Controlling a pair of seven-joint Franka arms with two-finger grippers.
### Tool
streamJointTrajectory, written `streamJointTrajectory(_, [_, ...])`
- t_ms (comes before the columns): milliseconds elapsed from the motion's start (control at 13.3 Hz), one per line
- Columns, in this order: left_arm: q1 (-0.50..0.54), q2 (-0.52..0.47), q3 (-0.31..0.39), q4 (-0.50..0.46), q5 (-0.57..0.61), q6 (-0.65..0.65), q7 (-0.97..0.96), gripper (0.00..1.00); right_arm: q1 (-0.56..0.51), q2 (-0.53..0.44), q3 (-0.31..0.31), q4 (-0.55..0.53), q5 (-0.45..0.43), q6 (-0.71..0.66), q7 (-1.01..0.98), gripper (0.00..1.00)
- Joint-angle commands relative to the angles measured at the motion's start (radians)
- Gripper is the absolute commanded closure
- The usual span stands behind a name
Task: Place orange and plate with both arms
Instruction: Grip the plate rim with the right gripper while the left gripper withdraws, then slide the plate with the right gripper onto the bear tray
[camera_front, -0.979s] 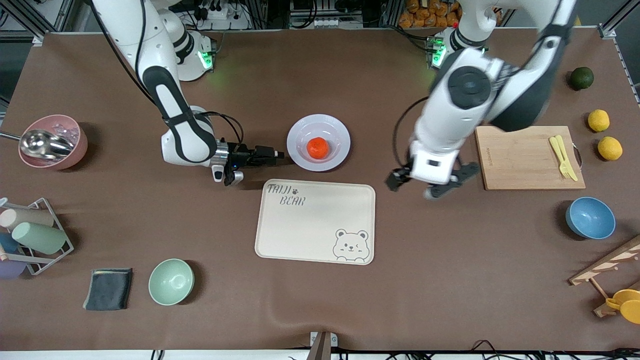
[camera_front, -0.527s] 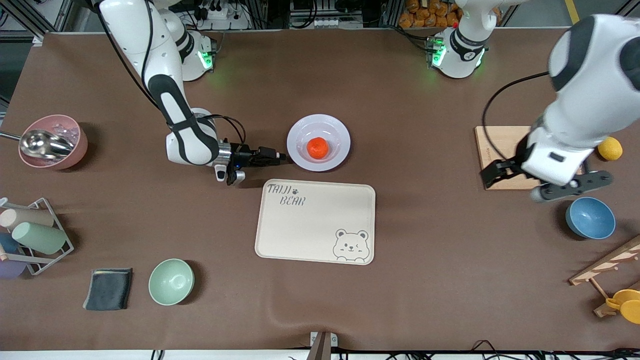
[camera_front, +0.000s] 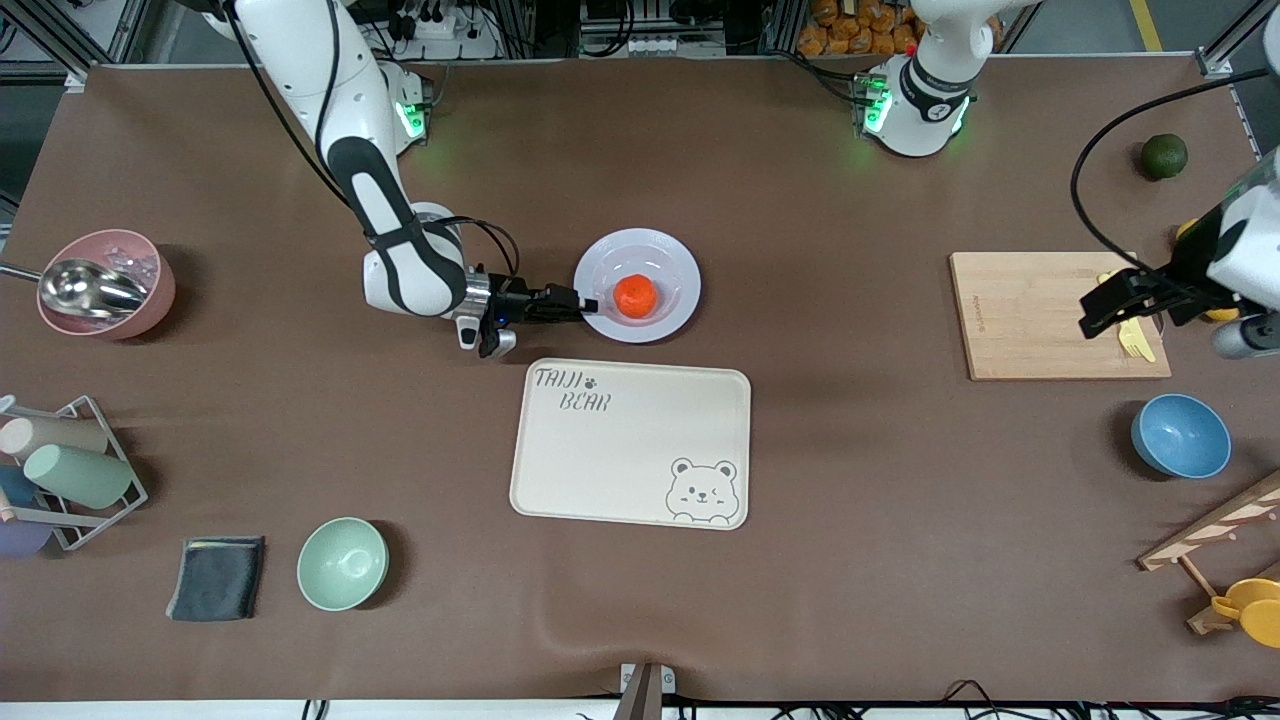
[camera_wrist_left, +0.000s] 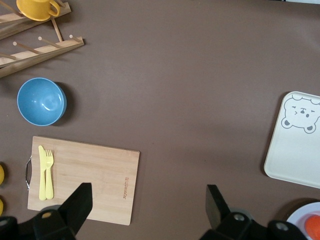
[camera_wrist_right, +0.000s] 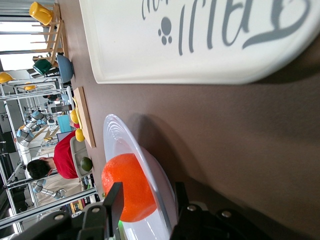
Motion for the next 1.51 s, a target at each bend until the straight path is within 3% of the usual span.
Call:
streamJointTrajectory(0, [0.016, -0.036, -0.009, 0.003, -0.022, -0.038, 0.025, 0.0, 0.006, -0.024, -0.006, -0.02, 0.034, 0.008, -0.018, 0.83])
streamJointTrajectory(75, [0.005, -0.047, -0.003, 0.003, -0.022, -0.05, 0.027, 0.0, 0.006, -0.029, -0.006, -0.022, 0.034, 0.008, -0.018, 0.99])
streamJointTrajectory(301, [-0.183, -0.067, 0.178, 0.0, -0.025, -0.06, 0.027, 0.0, 0.006, -0.038, -0.006, -0.022, 0.042, 0.008, -0.018, 1.0])
streamJointTrajectory(452, [-0.246, -0.075, 0.236, 0.001, -0.038, -0.077, 0.027, 0.0, -0.003, -0.064, -0.006, -0.02, 0.042, 0.005, 0.005, 1.0])
streamJointTrajectory(1130, [-0.302, -0.099, 0.288, -0.023, -0.039, -0.12, 0.057, 0.0, -0.026, -0.164, -0.006, -0.005, 0.132, -0.031, 0.197, 1.0])
streamJointTrajectory(1280, [-0.299, -0.095, 0.277, -0.02, -0.039, -0.12, 0.057, 0.0, -0.025, -0.147, -0.007, 0.076, 0.213, -0.022, 0.2, 1.0])
streamJointTrajectory(1431, [-0.299, -0.085, 0.277, -0.017, -0.039, -0.12, 0.056, 0.0, -0.061, -0.09, -0.009, 0.159, 0.218, -0.022, 0.2, 1.0])
